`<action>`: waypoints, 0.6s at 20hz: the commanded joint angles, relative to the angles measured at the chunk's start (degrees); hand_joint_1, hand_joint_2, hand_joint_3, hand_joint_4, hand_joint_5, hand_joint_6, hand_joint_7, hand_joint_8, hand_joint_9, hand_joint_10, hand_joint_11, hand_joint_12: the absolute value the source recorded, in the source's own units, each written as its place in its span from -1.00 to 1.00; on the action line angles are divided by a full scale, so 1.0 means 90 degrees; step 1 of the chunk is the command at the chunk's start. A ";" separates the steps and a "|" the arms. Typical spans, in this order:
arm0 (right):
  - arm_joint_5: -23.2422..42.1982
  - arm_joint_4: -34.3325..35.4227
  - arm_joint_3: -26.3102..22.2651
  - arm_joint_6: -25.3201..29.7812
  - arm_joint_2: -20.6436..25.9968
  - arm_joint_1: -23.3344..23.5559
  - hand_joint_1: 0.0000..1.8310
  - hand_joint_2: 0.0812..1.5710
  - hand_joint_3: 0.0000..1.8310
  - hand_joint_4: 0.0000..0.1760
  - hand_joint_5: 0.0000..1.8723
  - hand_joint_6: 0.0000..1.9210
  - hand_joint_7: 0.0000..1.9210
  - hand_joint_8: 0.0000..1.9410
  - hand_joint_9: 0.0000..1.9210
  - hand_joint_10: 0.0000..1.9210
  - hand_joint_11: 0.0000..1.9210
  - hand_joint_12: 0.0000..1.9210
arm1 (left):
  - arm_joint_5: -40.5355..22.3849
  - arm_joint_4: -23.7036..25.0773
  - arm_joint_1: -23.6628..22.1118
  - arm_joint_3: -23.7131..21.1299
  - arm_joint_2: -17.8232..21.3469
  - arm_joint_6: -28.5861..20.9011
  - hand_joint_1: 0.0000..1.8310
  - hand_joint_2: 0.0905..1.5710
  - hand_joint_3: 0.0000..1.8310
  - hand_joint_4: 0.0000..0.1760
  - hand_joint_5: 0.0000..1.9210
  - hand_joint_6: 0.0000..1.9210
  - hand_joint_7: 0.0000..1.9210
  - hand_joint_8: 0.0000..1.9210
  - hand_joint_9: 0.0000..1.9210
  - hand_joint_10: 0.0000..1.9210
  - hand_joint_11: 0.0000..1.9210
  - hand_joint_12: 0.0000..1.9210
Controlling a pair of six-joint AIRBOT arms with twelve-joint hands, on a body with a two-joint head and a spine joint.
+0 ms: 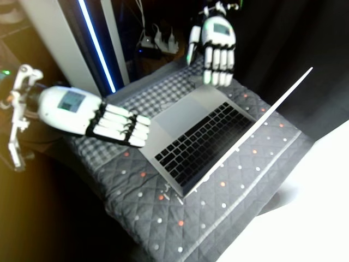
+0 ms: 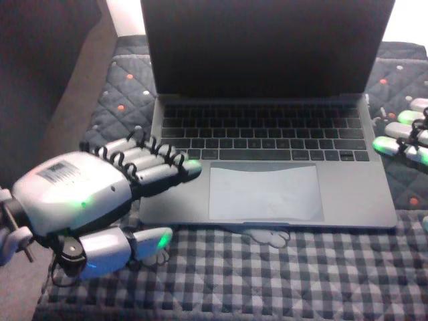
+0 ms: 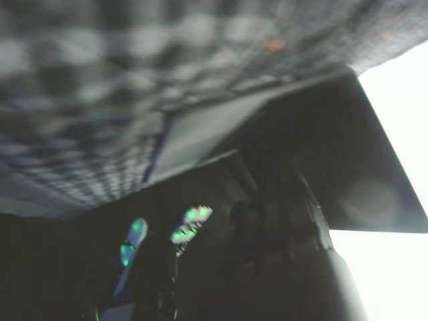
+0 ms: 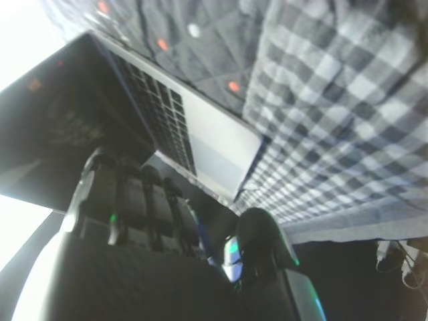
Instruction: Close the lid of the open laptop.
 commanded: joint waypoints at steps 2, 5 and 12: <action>0.0886 0.0086 0.0036 -0.0016 0.0113 0.0142 -1.00 0.79 -1.00 -0.86 -1.00 -1.00 -1.00 -1.00 -1.00 -1.00 -1.00 -1.00 | -0.0460 0.0017 -0.0035 0.0055 -0.0103 -0.0038 -0.66 0.85 -1.00 -1.00 -0.85 -0.99 -0.88 -1.00 -0.93 -0.98 -1.00 -0.48; 0.0902 0.0085 0.0044 -0.0016 0.0119 0.0285 -1.00 0.79 -1.00 -0.06 -1.00 -1.00 -1.00 -1.00 -1.00 -1.00 -1.00 -1.00 | -0.0212 0.0017 -0.0004 0.0107 -0.0235 -0.0041 -0.61 0.80 -1.00 -1.00 -0.85 -0.99 -0.90 -0.99 -0.94 -0.98 -1.00 -0.73; 0.0950 -0.0019 0.0167 -0.0014 0.0019 0.0935 -0.95 0.81 -1.00 0.12 -1.00 -1.00 -1.00 -1.00 -1.00 -1.00 -1.00 -1.00 | -0.0229 -0.0019 0.0185 0.0148 -0.0328 -0.0258 -0.79 0.82 -1.00 -0.89 -0.88 -1.00 -0.92 -1.00 -0.93 -1.00 -1.00 -0.87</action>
